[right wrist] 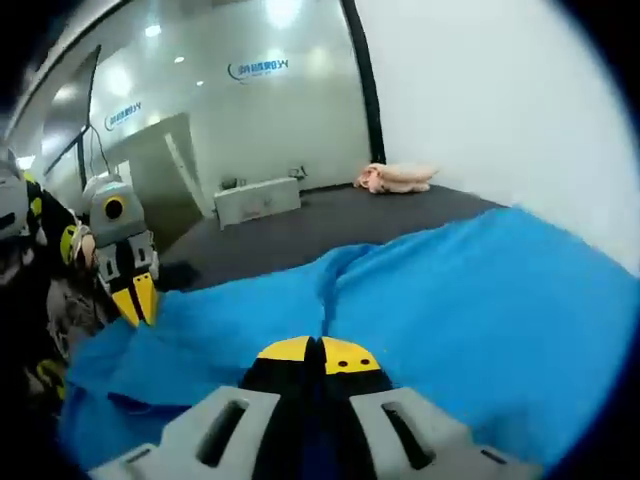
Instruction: Spread out the cloth and fold it
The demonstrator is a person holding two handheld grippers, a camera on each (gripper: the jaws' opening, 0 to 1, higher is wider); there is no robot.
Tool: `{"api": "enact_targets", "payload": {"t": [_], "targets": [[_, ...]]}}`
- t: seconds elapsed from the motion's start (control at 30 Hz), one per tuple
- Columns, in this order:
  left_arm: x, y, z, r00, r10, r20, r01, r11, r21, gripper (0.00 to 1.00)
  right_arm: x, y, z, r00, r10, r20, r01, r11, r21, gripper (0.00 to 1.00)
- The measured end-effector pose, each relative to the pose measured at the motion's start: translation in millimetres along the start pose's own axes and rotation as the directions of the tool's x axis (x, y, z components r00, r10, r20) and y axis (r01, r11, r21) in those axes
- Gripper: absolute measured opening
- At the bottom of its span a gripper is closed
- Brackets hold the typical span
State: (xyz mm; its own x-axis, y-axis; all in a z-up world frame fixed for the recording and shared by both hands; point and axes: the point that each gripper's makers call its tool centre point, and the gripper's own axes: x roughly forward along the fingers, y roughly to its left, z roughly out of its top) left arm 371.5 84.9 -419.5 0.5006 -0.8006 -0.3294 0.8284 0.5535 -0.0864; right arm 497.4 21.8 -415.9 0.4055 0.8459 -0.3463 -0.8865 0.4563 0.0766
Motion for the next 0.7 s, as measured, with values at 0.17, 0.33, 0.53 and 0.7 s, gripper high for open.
{"api": "enact_targets", "payload": {"t": [0.17,0.33,0.53,0.7], "targets": [[-6,-2.5,26.7,0.996,0.01,0.093,-0.011,1.0,0.012,0.0,-28,2,63.7,0.981,-0.058,0.185,0.085,0.986,-0.143,0.01],[1,4.2,33.4,0.994,0.037,0.099,-0.037,0.999,-0.008,0.0,-25,-33,50.6,0.976,-0.18,0.123,0.193,0.976,-0.104,0.0],[7,-2.9,16.6,0.998,0.061,0.033,-0.064,0.994,0.094,0.05,-15,-56,5.6,0.968,-0.246,0.045,0.246,0.969,-0.003,0.0],[-12,-11.1,50.0,0.987,0.029,0.16,-0.049,0.991,0.122,0.14,-24,-25,13.5,0.992,-0.116,0.039,0.118,0.991,-0.056,0.07]]}}
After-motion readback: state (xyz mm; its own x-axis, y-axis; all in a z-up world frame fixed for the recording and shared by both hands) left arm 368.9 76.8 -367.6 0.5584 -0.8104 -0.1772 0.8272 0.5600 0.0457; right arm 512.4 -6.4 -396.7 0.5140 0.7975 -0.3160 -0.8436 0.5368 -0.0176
